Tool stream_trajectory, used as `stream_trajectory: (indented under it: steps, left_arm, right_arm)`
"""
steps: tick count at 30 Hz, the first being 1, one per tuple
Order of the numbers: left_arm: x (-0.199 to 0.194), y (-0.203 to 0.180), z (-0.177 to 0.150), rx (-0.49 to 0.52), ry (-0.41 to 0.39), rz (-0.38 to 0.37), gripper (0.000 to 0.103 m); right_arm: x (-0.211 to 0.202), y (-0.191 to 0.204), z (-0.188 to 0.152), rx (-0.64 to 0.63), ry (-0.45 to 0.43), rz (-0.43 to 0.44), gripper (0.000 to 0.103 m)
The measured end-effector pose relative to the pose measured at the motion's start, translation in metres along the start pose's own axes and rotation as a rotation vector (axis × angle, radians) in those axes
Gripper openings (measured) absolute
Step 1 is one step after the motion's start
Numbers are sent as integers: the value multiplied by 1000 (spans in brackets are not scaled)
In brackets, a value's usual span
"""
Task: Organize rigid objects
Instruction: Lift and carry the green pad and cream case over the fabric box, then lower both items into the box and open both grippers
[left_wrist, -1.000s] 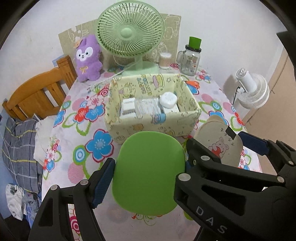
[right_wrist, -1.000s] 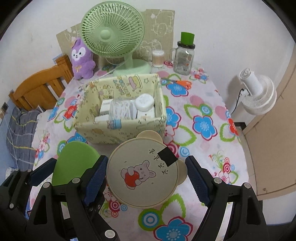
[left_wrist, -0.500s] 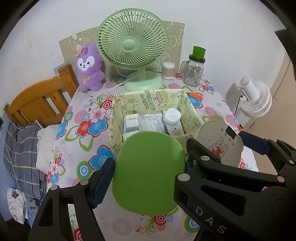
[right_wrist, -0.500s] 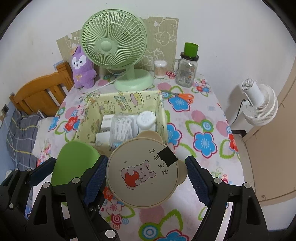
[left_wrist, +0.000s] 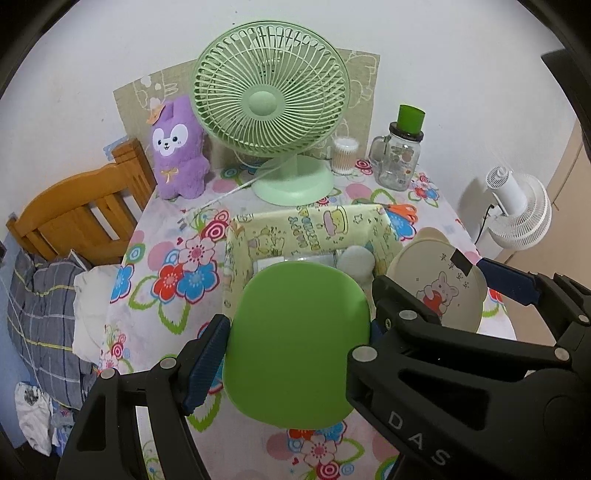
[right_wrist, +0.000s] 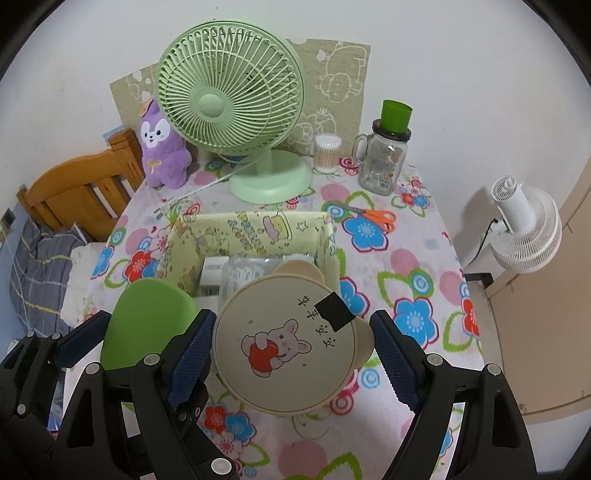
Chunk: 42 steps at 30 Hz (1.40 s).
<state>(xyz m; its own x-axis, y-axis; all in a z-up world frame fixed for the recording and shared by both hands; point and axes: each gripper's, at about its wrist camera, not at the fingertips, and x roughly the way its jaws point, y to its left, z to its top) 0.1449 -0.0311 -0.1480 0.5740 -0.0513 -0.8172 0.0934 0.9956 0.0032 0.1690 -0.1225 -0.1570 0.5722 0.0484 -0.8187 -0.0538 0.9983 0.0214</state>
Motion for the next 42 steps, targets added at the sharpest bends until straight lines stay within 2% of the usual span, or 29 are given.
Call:
stream_trajectory:
  steps: [19,35,42]
  left_arm:
    - [61,12,27,-20,45,15,79]
    - [97,19,28,-25,99,44,79]
    - [101,19,29,-22,99,38,79]
  right_arm:
    - [66,7,31,-34,54,20,85]
    - [115,9,31,10,118,84,86]
    - [117,7,32,22,116,75,91]
